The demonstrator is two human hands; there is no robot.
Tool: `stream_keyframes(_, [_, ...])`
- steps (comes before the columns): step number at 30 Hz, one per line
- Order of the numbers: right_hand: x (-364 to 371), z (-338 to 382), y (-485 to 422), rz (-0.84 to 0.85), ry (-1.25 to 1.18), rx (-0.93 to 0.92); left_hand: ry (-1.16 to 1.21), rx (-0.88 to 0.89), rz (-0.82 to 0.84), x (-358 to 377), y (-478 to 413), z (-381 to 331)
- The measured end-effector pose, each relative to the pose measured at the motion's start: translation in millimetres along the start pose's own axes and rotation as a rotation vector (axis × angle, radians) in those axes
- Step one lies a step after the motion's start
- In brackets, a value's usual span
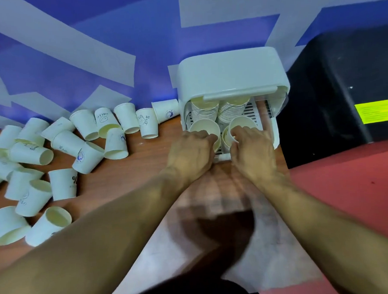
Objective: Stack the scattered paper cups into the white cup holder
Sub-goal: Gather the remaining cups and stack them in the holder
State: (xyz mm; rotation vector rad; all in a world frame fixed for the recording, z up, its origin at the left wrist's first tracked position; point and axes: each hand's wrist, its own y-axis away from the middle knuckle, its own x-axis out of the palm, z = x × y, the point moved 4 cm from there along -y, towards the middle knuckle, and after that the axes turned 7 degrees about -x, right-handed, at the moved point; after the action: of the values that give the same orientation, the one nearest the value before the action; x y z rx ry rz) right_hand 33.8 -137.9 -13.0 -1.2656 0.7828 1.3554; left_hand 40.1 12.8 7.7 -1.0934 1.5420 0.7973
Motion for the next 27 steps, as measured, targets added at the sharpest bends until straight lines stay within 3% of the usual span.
stream_keyframes(11, [33.9,-7.7,-2.4,0.094,-0.030,-0.040,-0.065,-0.013,0.184,37.9,-12.2,1.3])
stream_keyframes(20, [36.6,-6.3,-2.7,0.101,-0.060,0.006,-0.099,-0.084,0.212,42.2,-15.9,0.7])
stream_keyframes(24, [30.7,-2.7,-7.3,0.166,-0.062,0.017,0.014,-0.122,0.240,37.5,-12.2,6.2])
stream_keyframes(27, [14.9,13.4,-8.2,0.094,-0.056,0.015,0.140,-0.138,0.197,18.7,-0.1,15.5])
